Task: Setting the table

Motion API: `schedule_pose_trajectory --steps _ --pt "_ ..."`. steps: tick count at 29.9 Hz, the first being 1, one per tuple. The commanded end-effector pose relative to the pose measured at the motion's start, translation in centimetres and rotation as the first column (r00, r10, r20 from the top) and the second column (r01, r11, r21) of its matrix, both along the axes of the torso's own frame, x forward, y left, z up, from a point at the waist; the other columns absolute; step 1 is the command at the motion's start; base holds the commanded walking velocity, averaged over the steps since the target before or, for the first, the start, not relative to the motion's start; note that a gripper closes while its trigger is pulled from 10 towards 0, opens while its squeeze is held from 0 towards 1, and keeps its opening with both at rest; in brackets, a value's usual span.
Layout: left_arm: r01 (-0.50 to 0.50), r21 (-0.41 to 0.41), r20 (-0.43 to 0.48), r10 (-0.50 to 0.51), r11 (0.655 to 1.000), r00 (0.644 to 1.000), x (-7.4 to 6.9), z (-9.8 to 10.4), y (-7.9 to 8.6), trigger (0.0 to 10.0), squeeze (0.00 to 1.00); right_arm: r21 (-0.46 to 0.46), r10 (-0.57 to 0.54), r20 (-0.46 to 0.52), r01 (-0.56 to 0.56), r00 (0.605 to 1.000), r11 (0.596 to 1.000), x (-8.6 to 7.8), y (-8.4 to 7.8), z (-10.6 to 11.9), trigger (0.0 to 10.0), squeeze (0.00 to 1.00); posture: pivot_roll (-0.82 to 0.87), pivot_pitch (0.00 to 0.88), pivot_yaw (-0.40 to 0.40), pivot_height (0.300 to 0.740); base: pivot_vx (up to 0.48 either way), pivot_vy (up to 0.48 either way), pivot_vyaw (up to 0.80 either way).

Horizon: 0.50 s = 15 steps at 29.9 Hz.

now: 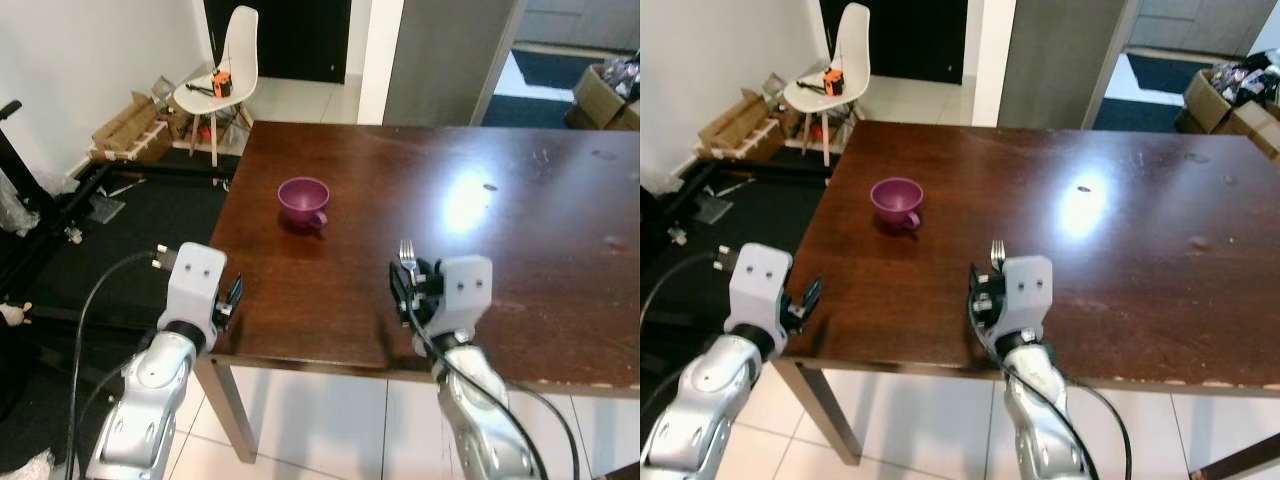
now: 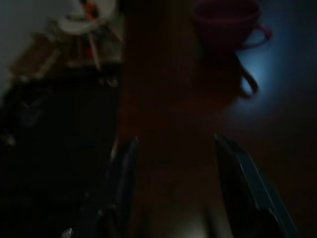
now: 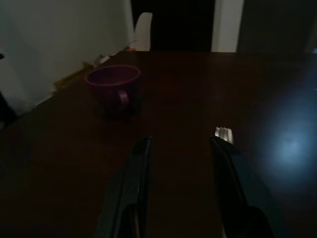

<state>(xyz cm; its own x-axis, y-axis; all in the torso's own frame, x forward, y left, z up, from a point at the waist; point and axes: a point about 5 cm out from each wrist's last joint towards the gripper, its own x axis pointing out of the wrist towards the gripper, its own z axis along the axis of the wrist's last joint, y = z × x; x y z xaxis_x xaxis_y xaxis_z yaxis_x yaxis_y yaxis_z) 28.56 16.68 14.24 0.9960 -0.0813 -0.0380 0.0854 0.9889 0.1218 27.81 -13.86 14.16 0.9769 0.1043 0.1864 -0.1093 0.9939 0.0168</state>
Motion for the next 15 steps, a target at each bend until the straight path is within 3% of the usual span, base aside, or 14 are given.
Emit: schedule_pose_trajectory --steps 1,6,15 --pt "-0.059 -0.050 -0.007 0.059 0.997 0.998 -0.6 -0.3 1.0 10.0 0.00 -0.008 -0.041 0.003 0.041 0.999 0.999 -0.7 -0.6 -0.2 10.0 0.00 -0.05 0.000 0.076 0.740 0.000 0.000 0.00" --pt "-0.099 -0.058 -0.028 0.097 0.993 0.995 -0.7 -1.1 1.2 10.0 0.00 -0.036 -0.074 -0.008 0.074 0.997 0.997 -0.8 -1.5 -0.2 10.0 0.00 -0.06 0.000 0.070 0.740 0.000 0.000 0.00" --pt "-0.069 -0.052 0.004 0.069 0.996 0.998 -0.1 -1.0 -0.7 10.0 0.00 -0.028 -0.089 -0.016 0.088 0.996 0.996 0.3 -1.8 0.3 10.0 0.00 -0.06 0.000 0.056 0.740 0.000 0.000 0.00"
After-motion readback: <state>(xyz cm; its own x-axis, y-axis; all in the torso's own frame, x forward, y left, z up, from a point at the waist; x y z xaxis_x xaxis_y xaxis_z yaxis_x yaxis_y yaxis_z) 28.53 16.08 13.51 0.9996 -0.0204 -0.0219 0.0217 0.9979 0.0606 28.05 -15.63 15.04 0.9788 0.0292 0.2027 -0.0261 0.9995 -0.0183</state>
